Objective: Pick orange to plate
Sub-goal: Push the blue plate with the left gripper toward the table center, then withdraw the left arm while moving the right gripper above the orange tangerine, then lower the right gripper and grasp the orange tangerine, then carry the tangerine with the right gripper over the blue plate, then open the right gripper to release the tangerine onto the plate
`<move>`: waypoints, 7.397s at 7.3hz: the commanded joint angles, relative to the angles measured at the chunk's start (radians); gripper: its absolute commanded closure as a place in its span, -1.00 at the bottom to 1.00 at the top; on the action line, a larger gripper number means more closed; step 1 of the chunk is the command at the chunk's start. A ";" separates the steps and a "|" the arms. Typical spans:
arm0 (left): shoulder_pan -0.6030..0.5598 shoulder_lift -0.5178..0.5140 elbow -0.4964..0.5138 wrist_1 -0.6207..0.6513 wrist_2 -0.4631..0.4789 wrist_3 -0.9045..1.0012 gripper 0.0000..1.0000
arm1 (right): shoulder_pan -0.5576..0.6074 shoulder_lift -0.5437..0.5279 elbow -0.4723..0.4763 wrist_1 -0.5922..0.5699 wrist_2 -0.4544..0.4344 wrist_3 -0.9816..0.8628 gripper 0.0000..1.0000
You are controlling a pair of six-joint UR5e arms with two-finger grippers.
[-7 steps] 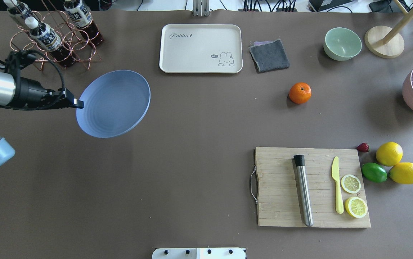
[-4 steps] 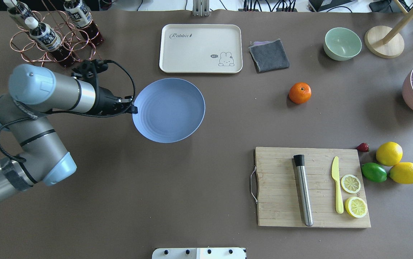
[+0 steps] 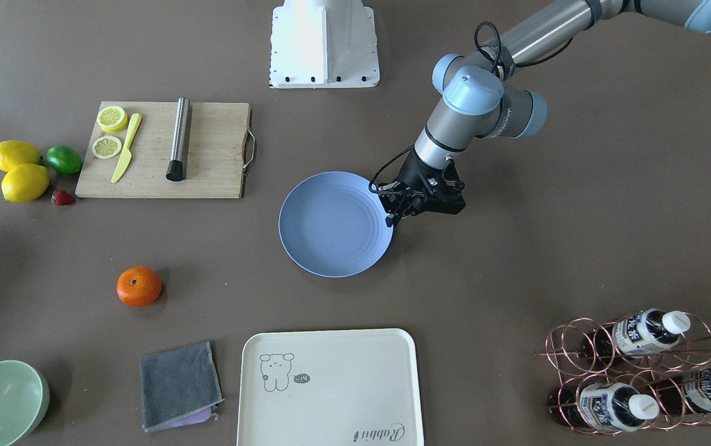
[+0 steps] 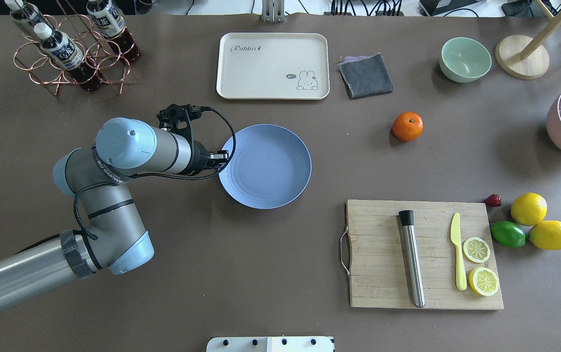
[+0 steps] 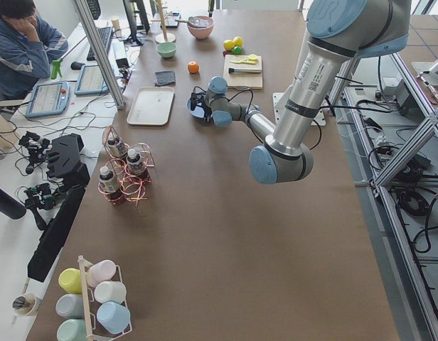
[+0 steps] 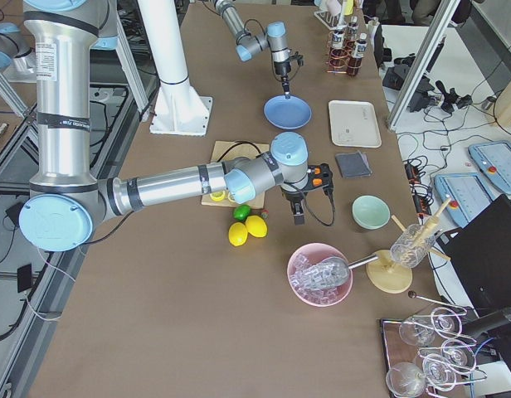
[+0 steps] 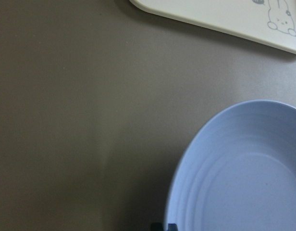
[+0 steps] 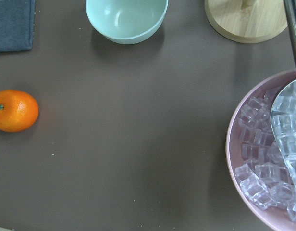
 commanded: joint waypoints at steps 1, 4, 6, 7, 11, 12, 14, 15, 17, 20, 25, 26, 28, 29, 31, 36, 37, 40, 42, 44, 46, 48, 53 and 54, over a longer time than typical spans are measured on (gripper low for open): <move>0.000 -0.008 0.007 -0.003 0.012 0.005 -0.10 | -0.001 0.003 0.000 0.000 -0.003 0.000 -1.00; -0.130 0.063 -0.056 0.005 -0.145 0.125 -0.96 | -0.058 0.059 -0.002 -0.005 -0.045 0.116 -1.00; -0.389 0.201 -0.079 0.006 -0.435 0.412 -0.96 | -0.188 0.157 -0.005 -0.014 -0.146 0.295 -1.00; -0.523 0.278 -0.076 0.008 -0.553 0.589 -0.96 | -0.243 0.196 -0.011 -0.023 -0.183 0.355 -1.00; -0.969 0.429 -0.057 0.506 -0.572 1.526 -0.96 | -0.360 0.328 -0.043 -0.155 -0.286 0.436 -1.00; -1.003 0.430 -0.057 0.655 -0.553 1.598 -0.96 | -0.374 0.328 -0.046 -0.153 -0.288 0.436 -1.00; -1.008 0.433 -0.094 0.841 -0.551 1.608 -0.96 | -0.398 0.333 -0.101 -0.144 -0.291 0.434 -1.00; -1.010 0.468 -0.123 0.835 -0.551 1.608 -0.96 | -0.414 0.378 -0.148 -0.143 -0.309 0.452 -1.00; -1.011 0.510 -0.165 0.835 -0.557 1.608 -0.96 | -0.455 0.444 -0.266 -0.037 -0.337 0.497 -1.00; -1.011 0.510 -0.166 0.833 -0.559 1.608 -0.96 | -0.464 0.534 -0.391 0.003 -0.337 0.499 -1.00; -1.010 0.508 -0.168 0.833 -0.559 1.607 -0.96 | -0.486 0.534 -0.477 0.094 -0.339 0.499 -1.00; -1.010 0.508 -0.168 0.833 -0.559 1.607 -0.96 | -0.494 0.534 -0.477 0.094 -0.351 0.499 -0.99; -1.010 0.510 -0.166 0.833 -0.559 1.607 -0.96 | -0.507 0.532 -0.477 0.094 -0.371 0.499 -0.93; -1.010 0.510 -0.165 0.833 -0.559 1.607 -0.96 | -0.509 0.532 -0.473 0.095 -0.374 0.499 -0.23; -1.010 0.516 -0.166 0.833 -0.559 1.608 -0.96 | -0.507 0.537 -0.424 0.086 -0.371 0.502 1.00; -1.010 0.516 -0.165 0.833 -0.559 1.607 -0.96 | -0.682 0.844 -0.417 -0.161 -0.488 0.878 1.00; -1.010 0.516 -0.165 0.835 -0.559 1.607 -0.96 | -0.729 0.892 -0.440 -0.164 -0.525 0.929 1.00; -1.010 0.518 -0.163 0.835 -0.559 1.607 -0.96 | -0.840 0.960 -0.526 -0.178 -0.624 1.003 1.00; -1.010 0.536 -0.171 0.835 -0.559 1.607 -0.96 | -0.872 0.960 -0.529 -0.178 -0.655 1.018 1.00; -1.010 0.536 -0.169 0.835 -0.559 1.607 -0.96 | -0.876 0.960 -0.531 -0.176 -0.664 1.017 1.00; -1.010 0.536 -0.169 0.835 -0.559 1.607 -0.96 | -0.879 0.968 -0.554 -0.170 -0.705 1.006 -0.97; -1.010 0.538 -0.168 0.835 -0.559 1.607 -0.96 | -0.868 0.966 -0.545 -0.164 -0.710 0.997 -1.00; -1.011 0.568 -0.160 0.839 -0.550 1.605 -0.96 | -0.450 0.826 -0.404 -0.268 -0.298 0.528 -1.00; -1.011 0.570 -0.160 0.839 -0.550 1.605 -0.96 | -0.341 0.725 -0.350 -0.271 -0.224 0.347 -1.00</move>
